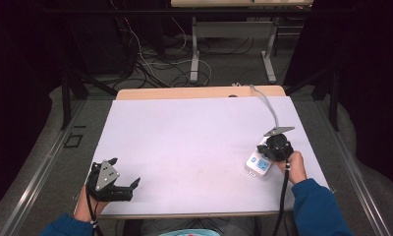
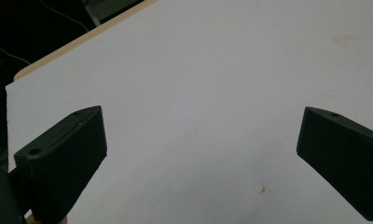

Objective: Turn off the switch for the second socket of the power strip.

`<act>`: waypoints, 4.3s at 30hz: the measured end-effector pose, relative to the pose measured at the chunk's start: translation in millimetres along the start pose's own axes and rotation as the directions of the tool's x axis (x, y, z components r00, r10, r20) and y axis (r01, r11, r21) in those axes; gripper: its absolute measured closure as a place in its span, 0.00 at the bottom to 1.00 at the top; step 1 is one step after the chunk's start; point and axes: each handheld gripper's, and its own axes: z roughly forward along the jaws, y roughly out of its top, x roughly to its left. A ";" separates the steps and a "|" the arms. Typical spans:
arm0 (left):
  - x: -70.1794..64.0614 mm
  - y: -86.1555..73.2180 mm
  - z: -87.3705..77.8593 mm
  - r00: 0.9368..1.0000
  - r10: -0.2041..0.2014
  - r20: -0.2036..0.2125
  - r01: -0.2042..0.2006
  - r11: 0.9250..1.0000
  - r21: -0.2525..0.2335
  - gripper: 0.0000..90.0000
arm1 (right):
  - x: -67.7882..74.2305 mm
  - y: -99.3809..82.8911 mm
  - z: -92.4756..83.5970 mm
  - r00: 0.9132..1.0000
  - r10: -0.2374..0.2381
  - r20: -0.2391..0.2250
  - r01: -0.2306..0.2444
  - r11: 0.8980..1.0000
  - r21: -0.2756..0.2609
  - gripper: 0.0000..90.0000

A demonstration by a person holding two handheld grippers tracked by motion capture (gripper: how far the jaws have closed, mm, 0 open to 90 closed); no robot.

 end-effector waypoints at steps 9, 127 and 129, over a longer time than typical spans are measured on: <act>0.1 0.0 0.0 1.000 0.000 0.000 0.000 1.000 0.000 0.01 | 3.5 0.7 -0.6 1.000 -0.016 0.019 0.016 1.000 0.010 1.00; 0.2 -0.1 -0.5 1.000 0.002 0.006 -0.002 1.000 0.001 0.01 | 42.6 -11.1 -52.5 0.991 -0.085 -0.102 0.068 0.984 -0.163 0.00; 0.1 -0.1 -0.3 1.000 0.000 0.006 0.000 1.000 -0.001 0.01 | 45.2 -12.7 -53.1 0.991 -0.086 -0.102 0.070 0.985 -0.157 0.00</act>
